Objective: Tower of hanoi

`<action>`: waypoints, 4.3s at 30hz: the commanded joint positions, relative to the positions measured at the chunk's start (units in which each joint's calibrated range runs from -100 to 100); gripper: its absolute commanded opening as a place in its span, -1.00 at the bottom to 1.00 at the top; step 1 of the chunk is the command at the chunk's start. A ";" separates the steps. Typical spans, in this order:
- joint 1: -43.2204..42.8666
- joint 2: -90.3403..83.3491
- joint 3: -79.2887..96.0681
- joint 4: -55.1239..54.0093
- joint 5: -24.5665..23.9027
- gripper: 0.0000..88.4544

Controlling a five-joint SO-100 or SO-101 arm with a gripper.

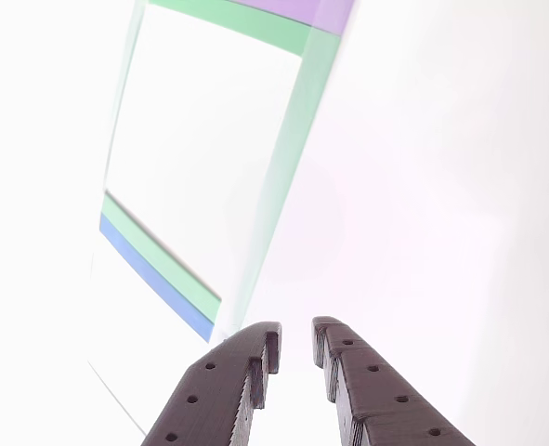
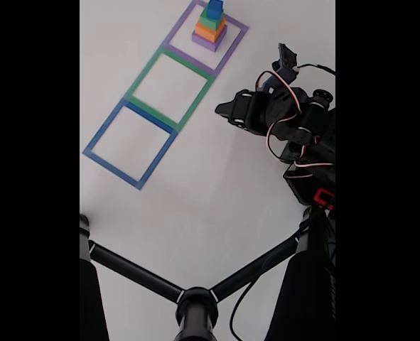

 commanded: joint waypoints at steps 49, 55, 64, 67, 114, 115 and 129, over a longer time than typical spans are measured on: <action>11.43 29.04 -25.03 -39.69 108.35 -1.00; 12.48 29.93 -26.94 -40.82 130.16 -0.96; 12.00 35.98 -37.75 -32.07 140.98 -1.00; 12.58 36.06 -38.57 -30.29 146.22 -1.00; 32.14 48.90 -74.12 9.55 165.32 -0.71; 32.81 49.06 -74.66 10.44 165.32 -0.71; 35.21 50.43 -75.21 13.68 165.32 -0.89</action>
